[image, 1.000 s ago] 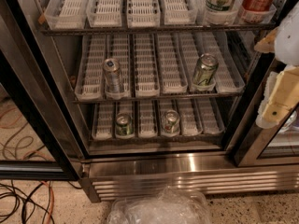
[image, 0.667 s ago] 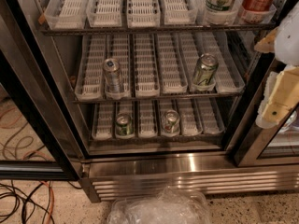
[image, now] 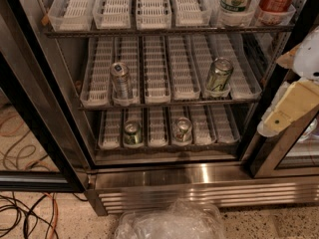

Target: Pick green can from middle shelf of fridge

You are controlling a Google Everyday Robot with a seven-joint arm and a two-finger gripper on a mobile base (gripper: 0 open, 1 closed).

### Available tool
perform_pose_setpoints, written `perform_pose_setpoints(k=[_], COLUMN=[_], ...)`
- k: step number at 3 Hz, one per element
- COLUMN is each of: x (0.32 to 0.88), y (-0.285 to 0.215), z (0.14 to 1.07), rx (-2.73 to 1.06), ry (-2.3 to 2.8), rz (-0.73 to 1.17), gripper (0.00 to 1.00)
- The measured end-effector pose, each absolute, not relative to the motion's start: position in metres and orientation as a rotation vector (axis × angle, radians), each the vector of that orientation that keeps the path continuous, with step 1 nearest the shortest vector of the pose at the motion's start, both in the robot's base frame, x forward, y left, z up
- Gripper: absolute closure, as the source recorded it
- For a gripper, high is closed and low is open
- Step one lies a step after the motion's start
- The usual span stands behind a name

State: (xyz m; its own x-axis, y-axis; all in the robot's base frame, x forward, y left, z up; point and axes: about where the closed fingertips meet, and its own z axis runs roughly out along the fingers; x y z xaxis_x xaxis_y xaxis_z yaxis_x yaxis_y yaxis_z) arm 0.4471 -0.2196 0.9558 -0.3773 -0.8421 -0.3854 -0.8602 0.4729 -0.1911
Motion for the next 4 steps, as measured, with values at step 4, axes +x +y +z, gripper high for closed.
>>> perform_pose_setpoints(k=[4], x=[0.458], y=[-0.169], z=[0.946], rx=[-1.069], ry=[2.220], rz=[0.243], gripper=[0.00])
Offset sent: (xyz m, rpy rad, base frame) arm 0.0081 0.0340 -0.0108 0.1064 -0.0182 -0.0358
